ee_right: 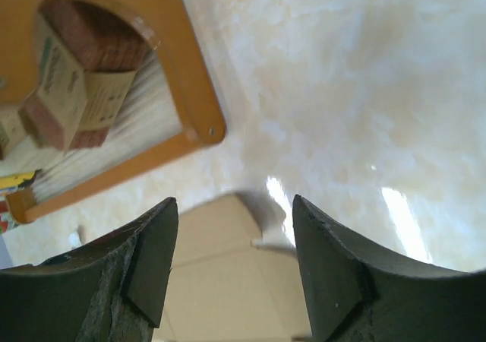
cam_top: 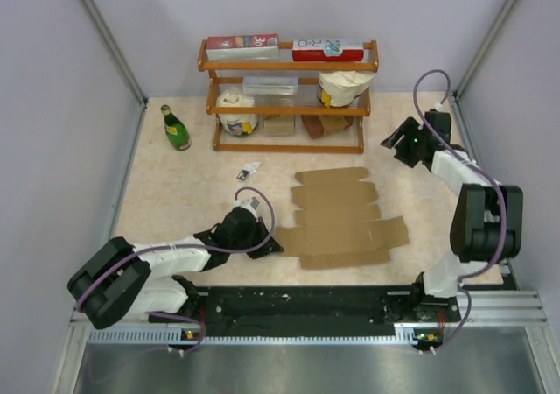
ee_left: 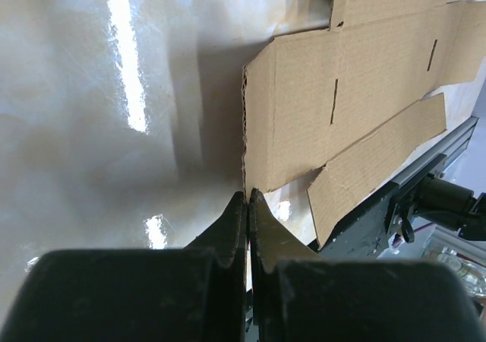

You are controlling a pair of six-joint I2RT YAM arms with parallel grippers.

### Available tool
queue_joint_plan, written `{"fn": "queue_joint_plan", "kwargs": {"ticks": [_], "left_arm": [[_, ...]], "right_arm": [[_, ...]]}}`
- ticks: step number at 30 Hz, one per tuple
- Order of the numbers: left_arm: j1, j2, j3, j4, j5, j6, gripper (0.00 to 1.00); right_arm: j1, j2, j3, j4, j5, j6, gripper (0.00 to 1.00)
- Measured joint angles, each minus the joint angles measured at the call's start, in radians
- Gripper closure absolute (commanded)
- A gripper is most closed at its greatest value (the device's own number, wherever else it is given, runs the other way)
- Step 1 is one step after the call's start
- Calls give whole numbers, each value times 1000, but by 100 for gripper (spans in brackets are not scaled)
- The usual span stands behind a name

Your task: Fold the paper box

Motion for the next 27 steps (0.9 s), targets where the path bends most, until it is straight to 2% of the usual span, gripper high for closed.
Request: {"fn": "queue_joint_plan", "kwargs": {"ticks": [8, 12, 16, 18, 22, 27], "left_arm": [[-13, 59, 0, 106, -2, -82, 100], [-28, 83, 0, 166, -21, -142, 100], [-47, 87, 0, 219, -61, -206, 100], [-61, 87, 0, 237, -90, -235, 100], [-95, 87, 0, 259, -153, -283, 100], [-145, 93, 5, 265, -230, -329, 100]], "right_arm": [[39, -525, -267, -116, 119, 43, 38], [200, -752, -403, -221, 177, 119, 38], [360, -904, -455, -361, 259, 226, 38], [397, -962, -455, -422, 291, 273, 37], [429, -1067, -481, -520, 338, 373, 37], [446, -1142, -629, -599, 342, 484, 36]]}}
